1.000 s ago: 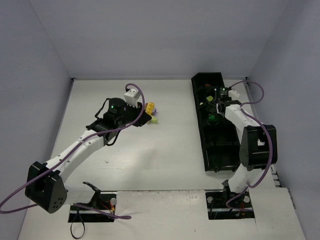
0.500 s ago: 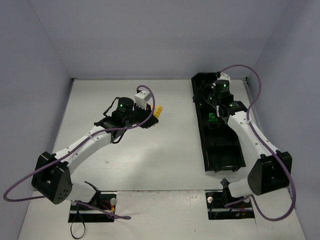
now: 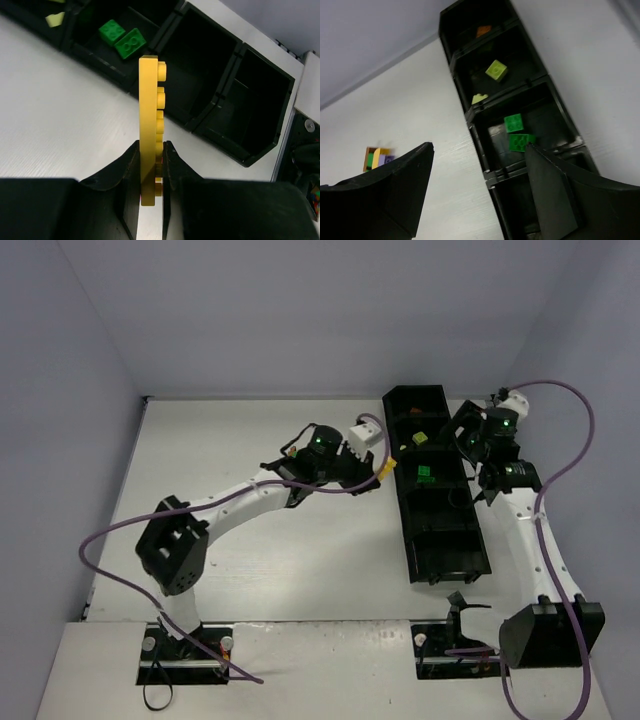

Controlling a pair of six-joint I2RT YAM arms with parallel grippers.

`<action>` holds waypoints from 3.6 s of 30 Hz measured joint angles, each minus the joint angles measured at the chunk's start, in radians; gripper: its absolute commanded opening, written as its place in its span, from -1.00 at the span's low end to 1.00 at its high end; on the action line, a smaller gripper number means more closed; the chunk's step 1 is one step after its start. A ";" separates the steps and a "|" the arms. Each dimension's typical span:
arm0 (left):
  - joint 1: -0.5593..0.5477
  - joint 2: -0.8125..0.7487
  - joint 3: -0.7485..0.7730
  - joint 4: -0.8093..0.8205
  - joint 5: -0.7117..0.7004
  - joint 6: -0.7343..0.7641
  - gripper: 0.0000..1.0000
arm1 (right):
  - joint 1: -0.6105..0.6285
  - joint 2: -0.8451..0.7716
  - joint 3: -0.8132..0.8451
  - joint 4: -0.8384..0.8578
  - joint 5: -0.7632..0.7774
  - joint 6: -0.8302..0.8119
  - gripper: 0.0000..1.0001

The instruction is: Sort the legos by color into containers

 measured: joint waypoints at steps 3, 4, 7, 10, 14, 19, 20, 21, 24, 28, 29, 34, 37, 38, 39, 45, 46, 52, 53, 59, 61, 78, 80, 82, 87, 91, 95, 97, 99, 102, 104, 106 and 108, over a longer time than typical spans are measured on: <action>-0.043 0.119 0.114 -0.003 0.029 0.030 -0.88 | -0.058 -0.069 -0.019 -0.027 0.053 0.023 0.50; -0.056 0.156 0.152 -0.005 0.038 0.040 -0.88 | -0.071 -0.087 -0.021 -0.041 0.077 0.032 0.50; -0.093 0.258 0.261 -0.015 0.056 0.071 -0.88 | -0.089 -0.121 -0.023 -0.074 0.137 0.057 0.53; -0.127 0.343 0.351 -0.019 0.066 0.091 -0.87 | -0.093 -0.129 -0.024 -0.103 0.175 0.071 0.54; -0.169 0.416 0.411 -0.004 0.062 0.095 -0.75 | -0.093 -0.129 -0.030 -0.131 0.209 0.082 0.54; -0.207 0.510 0.477 0.015 0.021 0.078 0.01 | -0.093 -0.129 -0.042 -0.151 0.221 0.084 0.54; -0.211 0.531 0.496 0.019 0.013 0.071 0.18 | -0.093 -0.129 -0.043 -0.155 0.222 0.084 0.54; -0.214 0.544 0.505 0.019 0.007 0.072 0.35 | -0.093 -0.129 -0.043 -0.158 0.221 0.084 0.54; -0.211 0.551 0.507 0.007 -0.030 0.059 0.50 | -0.093 -0.129 -0.043 -0.159 0.221 0.080 0.54; -0.196 0.507 0.462 0.018 -0.091 0.034 0.50 | -0.092 -0.129 -0.043 -0.159 0.216 0.056 0.49; -0.188 0.473 0.422 0.020 -0.113 0.020 0.50 | -0.091 -0.129 -0.043 -0.159 0.209 0.043 0.46; -0.108 0.259 0.220 0.026 -0.217 -0.081 0.50 | -0.064 -0.100 -0.032 -0.145 0.127 -0.024 0.27; -0.008 0.112 0.103 0.019 -0.274 -0.161 0.50 | -0.005 -0.035 -0.002 -0.122 0.068 -0.070 0.27; 0.032 0.068 0.071 0.015 -0.294 -0.185 0.50 | 0.028 -0.005 0.011 -0.112 0.048 -0.087 0.27; 0.070 0.029 0.041 0.007 -0.313 -0.205 0.50 | 0.062 0.029 0.025 -0.100 0.024 -0.102 0.27; 0.266 -0.166 -0.154 -0.106 -0.399 -0.301 0.50 | 0.246 0.266 0.122 -0.042 -0.120 -0.201 0.27; 0.290 -0.193 -0.195 -0.125 -0.403 -0.315 0.50 | 0.277 0.310 0.145 -0.034 -0.136 -0.221 0.27; 0.407 -0.311 -0.363 -0.223 -0.393 -0.349 0.50 | 0.434 0.571 0.280 -0.004 -0.244 -0.345 0.25; 0.428 -0.328 -0.383 -0.235 -0.392 -0.351 0.50 | 0.453 0.615 0.303 0.002 -0.264 -0.365 0.24; 0.471 -0.407 -0.423 -0.280 -0.379 -0.353 0.50 | 0.500 0.806 0.406 0.011 -0.335 -0.455 0.10; 0.472 -0.432 -0.436 -0.288 -0.372 -0.353 0.50 | 0.504 0.846 0.426 0.011 -0.350 -0.477 0.10; 0.491 -0.477 -0.464 -0.336 -0.338 -0.349 0.50 | 0.537 0.991 0.514 0.029 -0.415 -0.561 0.09; 0.491 -0.477 -0.464 -0.336 -0.337 -0.349 0.50 | 0.540 0.993 0.518 0.032 -0.415 -0.565 0.03; 0.491 -0.477 -0.464 -0.337 -0.334 -0.350 0.50 | 0.543 0.995 0.518 0.032 -0.413 -0.569 -0.10; 0.491 -0.477 -0.465 -0.340 -0.323 -0.351 0.50 | 0.544 0.999 0.517 0.043 -0.399 -0.570 -0.74; 0.491 -0.477 -0.465 -0.339 -0.307 -0.367 0.50 | 0.551 0.995 0.496 0.086 -0.385 -0.565 -1.00; 0.492 -0.475 -0.464 -0.333 -0.274 -0.397 0.50 | 0.560 0.939 0.409 0.131 -0.357 -0.542 -1.00; 0.492 -0.471 -0.462 -0.323 -0.253 -0.419 0.50 | 0.570 0.888 0.347 0.146 -0.346 -0.527 -1.00; 0.492 -0.461 -0.454 -0.313 -0.230 -0.438 0.50 | 0.581 0.835 0.299 0.160 -0.337 -0.509 -1.00; 0.492 -0.438 -0.430 -0.290 -0.193 -0.470 0.50 | 0.599 0.755 0.247 0.201 -0.326 -0.480 -1.00; 0.492 -0.425 -0.419 -0.262 -0.168 -0.488 0.50 | 0.613 0.685 0.214 0.226 -0.320 -0.457 -1.00; 0.492 -0.416 -0.415 -0.232 -0.144 -0.508 0.50 | 0.623 0.632 0.193 0.259 -0.317 -0.434 -1.00; 0.492 -0.406 -0.415 -0.198 -0.116 -0.529 0.50 | 0.629 0.588 0.179 0.282 -0.316 -0.412 -1.00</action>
